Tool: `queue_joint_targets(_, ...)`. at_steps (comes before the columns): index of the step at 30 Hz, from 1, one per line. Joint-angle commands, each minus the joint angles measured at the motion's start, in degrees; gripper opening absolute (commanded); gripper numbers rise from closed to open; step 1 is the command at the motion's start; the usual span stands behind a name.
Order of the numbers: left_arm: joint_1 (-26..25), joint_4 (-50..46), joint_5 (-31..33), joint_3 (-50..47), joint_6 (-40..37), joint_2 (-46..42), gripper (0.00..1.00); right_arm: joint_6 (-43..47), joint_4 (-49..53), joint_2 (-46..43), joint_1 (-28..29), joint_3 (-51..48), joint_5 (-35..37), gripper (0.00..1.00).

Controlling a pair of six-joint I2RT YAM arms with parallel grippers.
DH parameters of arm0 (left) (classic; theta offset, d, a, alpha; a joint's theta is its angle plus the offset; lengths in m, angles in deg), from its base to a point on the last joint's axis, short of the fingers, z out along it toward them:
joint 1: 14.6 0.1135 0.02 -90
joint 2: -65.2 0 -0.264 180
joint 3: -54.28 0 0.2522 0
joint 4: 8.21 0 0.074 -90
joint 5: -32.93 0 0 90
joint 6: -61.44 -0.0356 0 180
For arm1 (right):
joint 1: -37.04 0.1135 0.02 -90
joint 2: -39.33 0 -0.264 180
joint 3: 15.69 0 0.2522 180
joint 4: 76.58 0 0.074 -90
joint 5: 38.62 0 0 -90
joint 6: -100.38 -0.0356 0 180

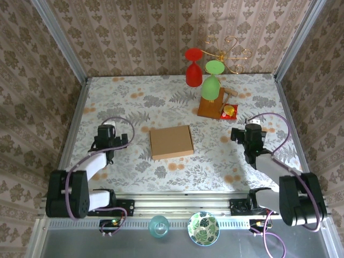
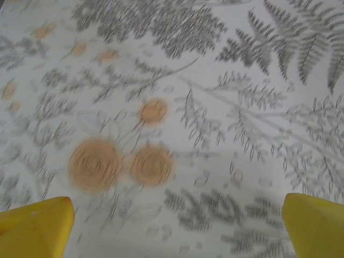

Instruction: Fold the paper box

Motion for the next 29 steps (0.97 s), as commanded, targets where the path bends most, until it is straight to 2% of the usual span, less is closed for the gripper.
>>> queue_joint_targets(1,0.85,19.42,-2.64,0.73,-3.47,3.65,1.0,2.46,-15.73,4.7,-0.59,1.3,-5.46,1.0)
queue_joint_targets(2,1.42,23.48,-3.5,0.42,-3.51,5.26,1.0,2.73,-17.62,6.0,-0.76,1.61,-6.21,1.0)
queue_joint_targets(5,2.98,26.61,-6.37,1.76,-7.25,8.41,1.0,3.77,-22.92,10.93,-1.96,2.0,-8.7,1.0)
queue_joint_targets(7,3.38,38.13,-4.6,-2.73,-6.45,12.03,1.0,3.03,-28.95,14.72,-3.04,0.02,-10.87,1.0)
queue_joint_targets(9,3.52,55.79,-3.25,-8.77,-6.87,17.22,1.0,3.01,-37.02,17.87,-3.09,-1.92,-10.51,1.0)
queue_joint_targets(11,4.67,54.37,-3.68,-10.31,-4.44,14.81,1.0,2.36,-31.67,16.41,-3.07,-0.59,-8.9,1.0)
queue_joint_targets(13,5.16,55.25,-3.43,-9.17,-4.73,16.36,1.0,2.54,-31.89,17.08,-2.5,0.04,-7.29,1.0)
queue_joint_targets(15,5.23,46.16,-3.4,-5.39,-3.63,15.01,1.0,3.5,-30.31,17.22,-1.42,0.78,-5.97,1.0)
queue_joint_targets(17,4.76,43.88,-3.71,-3.91,-4.58,15.43,1.0,3.53,-29.93,17.12,-1.31,0.94,-5.99,1.0)
queue_joint_targets(26,5.02,44.85,-3.96,-4.3,-4.73,15.59,1.0,3.81,-29.89,17.26,-0.96,1.12,-5.44,1.0)
queue_joint_targets(29,5.02,46.81,-3.16,-5.44,-4.36,15.27,1.0,4.05,-33.87,17.03,0.09,-1.24,-2.49,1.0)
